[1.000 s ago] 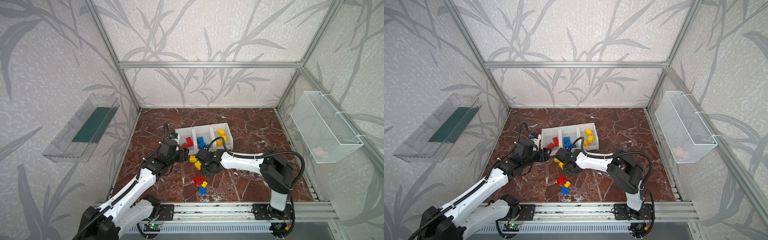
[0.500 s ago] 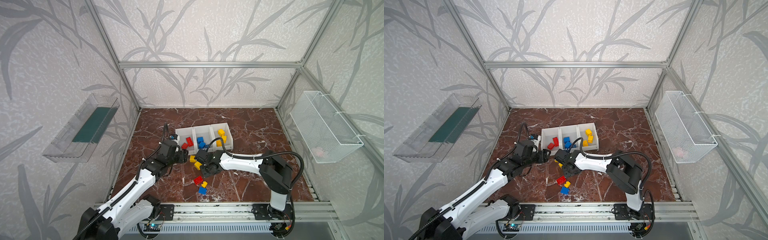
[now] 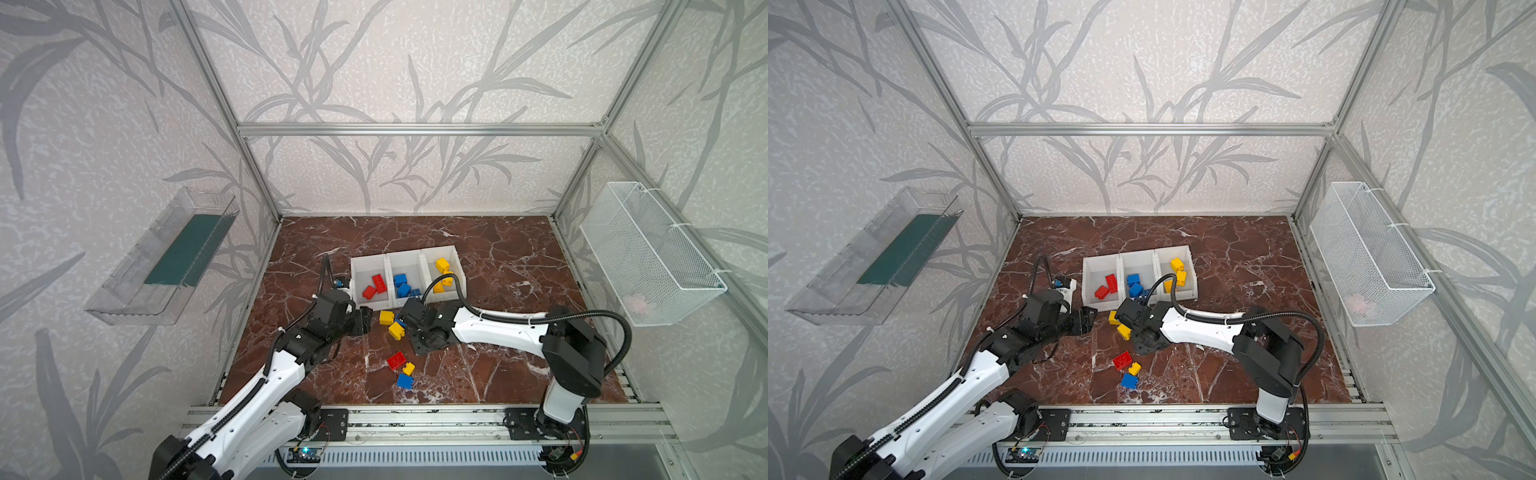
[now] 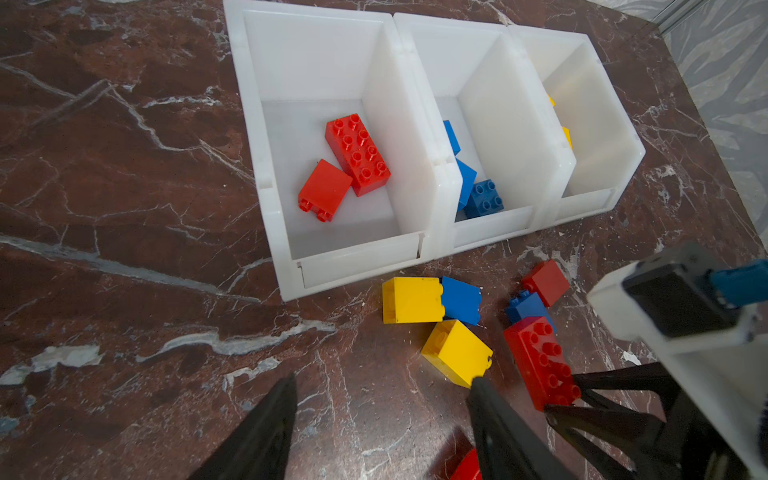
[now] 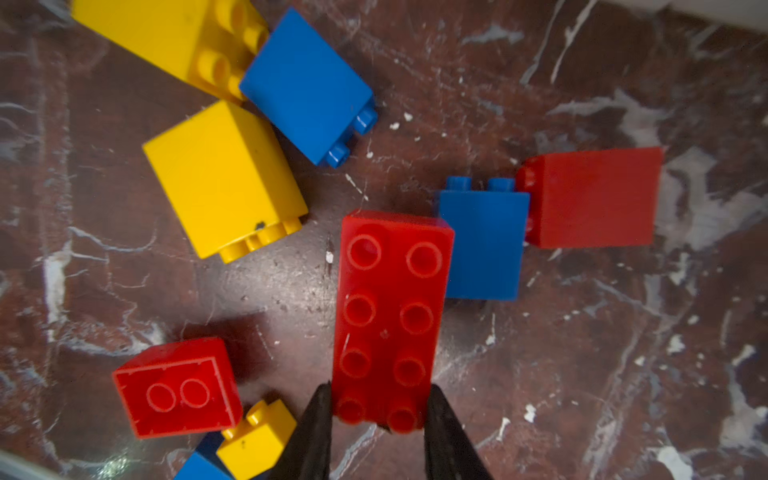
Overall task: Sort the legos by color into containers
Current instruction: 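Lower the right gripper onto a red 2x4 brick and close it, then carry the red brick into the compartment nearest the left arm and release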
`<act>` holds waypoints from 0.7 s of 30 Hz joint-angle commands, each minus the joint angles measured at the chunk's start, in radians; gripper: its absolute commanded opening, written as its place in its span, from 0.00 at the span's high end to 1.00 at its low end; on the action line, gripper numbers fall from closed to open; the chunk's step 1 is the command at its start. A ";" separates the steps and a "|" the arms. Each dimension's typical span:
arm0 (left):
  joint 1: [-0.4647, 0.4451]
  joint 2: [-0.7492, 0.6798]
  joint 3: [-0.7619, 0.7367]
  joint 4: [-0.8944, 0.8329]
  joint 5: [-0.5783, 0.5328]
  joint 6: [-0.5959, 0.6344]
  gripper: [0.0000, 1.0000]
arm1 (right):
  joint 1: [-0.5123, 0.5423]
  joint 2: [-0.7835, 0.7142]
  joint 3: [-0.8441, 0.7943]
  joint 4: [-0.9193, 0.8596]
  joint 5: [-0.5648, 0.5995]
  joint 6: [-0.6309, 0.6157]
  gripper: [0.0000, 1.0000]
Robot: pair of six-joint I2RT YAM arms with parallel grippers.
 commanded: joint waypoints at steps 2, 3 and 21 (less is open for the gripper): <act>0.004 -0.057 -0.037 -0.027 -0.026 -0.038 0.32 | 0.006 -0.088 0.028 -0.058 0.046 -0.017 0.74; 0.004 -0.072 -0.049 -0.027 -0.028 -0.047 0.32 | 0.006 -0.095 0.042 -0.059 0.050 -0.032 0.74; 0.002 -0.337 -0.188 -0.091 -0.062 -0.192 0.32 | -0.103 0.447 0.919 -0.210 -0.053 -0.351 0.74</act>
